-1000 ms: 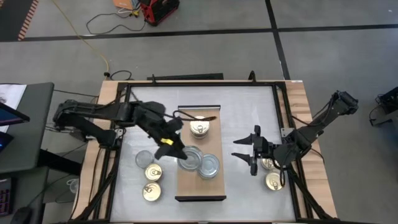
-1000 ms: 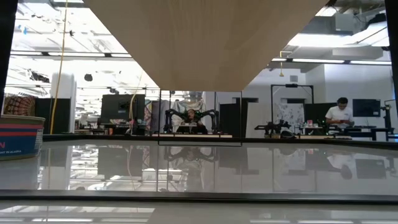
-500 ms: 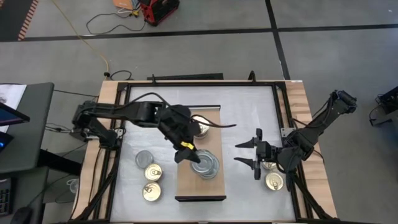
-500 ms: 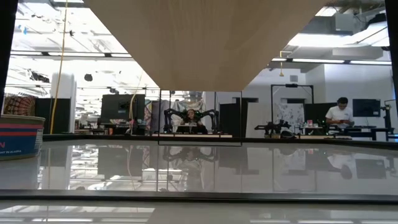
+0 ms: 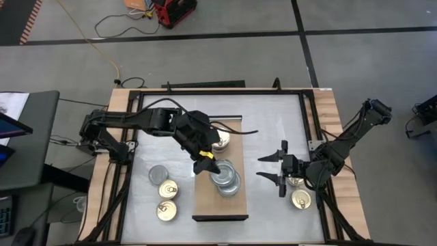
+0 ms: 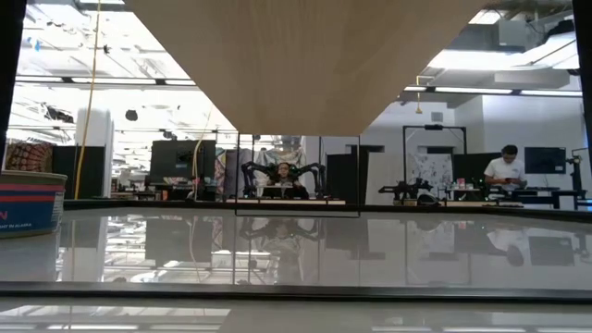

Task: Stack canned seafood by type on shelf
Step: Stack the green tuna can on top of the stacked green tuna cans on the shelf

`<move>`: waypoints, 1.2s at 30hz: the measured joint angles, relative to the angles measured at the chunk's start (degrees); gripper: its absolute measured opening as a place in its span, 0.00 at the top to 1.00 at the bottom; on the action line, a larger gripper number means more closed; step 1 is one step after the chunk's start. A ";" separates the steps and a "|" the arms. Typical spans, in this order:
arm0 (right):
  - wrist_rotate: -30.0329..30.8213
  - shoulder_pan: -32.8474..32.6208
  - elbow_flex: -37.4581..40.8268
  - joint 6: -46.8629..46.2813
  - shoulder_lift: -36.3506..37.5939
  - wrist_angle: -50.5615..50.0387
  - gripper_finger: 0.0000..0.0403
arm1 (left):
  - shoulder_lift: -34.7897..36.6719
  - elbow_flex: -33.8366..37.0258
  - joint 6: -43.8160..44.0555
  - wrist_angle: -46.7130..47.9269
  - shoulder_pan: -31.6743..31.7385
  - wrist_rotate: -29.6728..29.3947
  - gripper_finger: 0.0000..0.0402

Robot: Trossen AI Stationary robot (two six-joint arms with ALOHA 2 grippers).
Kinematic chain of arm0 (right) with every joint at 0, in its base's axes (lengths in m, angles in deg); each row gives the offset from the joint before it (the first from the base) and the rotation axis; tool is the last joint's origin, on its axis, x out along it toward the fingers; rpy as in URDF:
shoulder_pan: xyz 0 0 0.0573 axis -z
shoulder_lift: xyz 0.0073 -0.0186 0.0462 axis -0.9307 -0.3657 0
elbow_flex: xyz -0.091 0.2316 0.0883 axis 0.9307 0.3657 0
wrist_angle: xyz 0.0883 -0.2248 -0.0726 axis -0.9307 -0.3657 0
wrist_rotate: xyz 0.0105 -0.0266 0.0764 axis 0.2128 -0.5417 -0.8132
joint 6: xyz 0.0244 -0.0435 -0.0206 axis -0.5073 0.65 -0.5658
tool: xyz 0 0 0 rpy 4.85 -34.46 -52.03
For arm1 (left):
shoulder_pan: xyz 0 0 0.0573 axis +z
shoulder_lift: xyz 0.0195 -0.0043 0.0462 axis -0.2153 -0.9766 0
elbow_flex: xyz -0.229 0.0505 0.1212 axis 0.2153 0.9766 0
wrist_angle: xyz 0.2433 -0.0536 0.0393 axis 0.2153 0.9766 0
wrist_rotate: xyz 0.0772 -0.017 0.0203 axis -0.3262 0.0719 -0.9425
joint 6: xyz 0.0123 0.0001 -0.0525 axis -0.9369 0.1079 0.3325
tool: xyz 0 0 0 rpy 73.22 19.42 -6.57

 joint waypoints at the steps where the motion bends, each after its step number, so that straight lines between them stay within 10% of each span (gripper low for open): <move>1: 0.00 0.00 0.00 0.00 0.00 0.00 0.39 | 0.00 0.02 0.27 -0.14 -0.18 0.00 0.61; 14: -2.46 0.92 -0.68 19.20 -7.66 24.03 0.39 | -0.13 0.09 -0.61 -0.55 -0.54 -1.76 0.49; 36: -2.47 1.65 -11.37 24.02 -16.13 22.79 0.39 | -0.04 -1.28 -10.46 -2.39 -0.30 -6.77 0.49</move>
